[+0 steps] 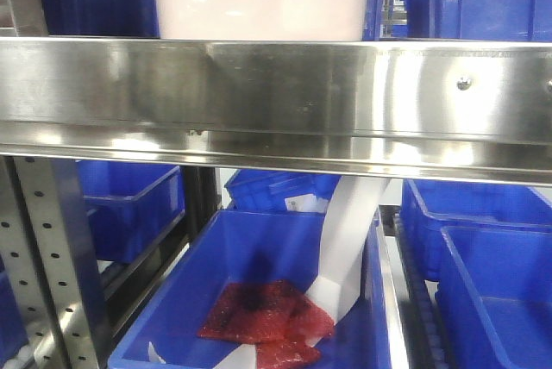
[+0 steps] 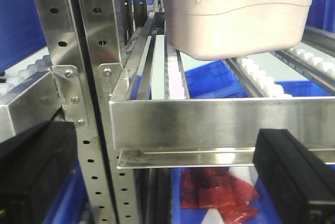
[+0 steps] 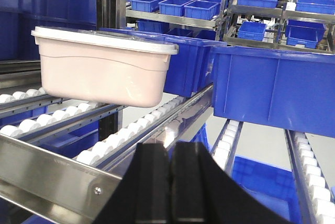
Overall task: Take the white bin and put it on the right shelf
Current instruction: 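Open both grippers and release the bin on the shelf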
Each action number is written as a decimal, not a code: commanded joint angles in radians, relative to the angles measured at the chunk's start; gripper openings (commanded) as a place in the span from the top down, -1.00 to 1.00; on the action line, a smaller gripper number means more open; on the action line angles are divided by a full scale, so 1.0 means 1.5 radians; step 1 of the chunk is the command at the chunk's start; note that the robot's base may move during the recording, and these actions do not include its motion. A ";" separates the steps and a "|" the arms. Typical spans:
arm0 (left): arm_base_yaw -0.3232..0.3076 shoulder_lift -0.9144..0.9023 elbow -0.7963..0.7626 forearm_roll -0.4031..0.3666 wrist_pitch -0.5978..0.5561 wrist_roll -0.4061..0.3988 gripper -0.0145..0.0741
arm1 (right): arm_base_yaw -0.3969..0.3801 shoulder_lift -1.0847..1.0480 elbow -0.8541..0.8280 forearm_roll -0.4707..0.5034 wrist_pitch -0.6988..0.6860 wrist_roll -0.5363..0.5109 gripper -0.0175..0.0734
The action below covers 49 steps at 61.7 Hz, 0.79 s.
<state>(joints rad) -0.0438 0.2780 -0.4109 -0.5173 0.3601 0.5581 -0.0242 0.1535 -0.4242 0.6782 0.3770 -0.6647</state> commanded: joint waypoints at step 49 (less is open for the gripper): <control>-0.005 0.004 0.001 0.308 -0.042 -0.287 0.94 | -0.003 0.008 -0.017 0.014 -0.048 0.001 0.47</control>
<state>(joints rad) -0.0438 0.2780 -0.3825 -0.0736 0.3833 0.1456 -0.0242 0.1535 -0.4242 0.6782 0.3770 -0.6647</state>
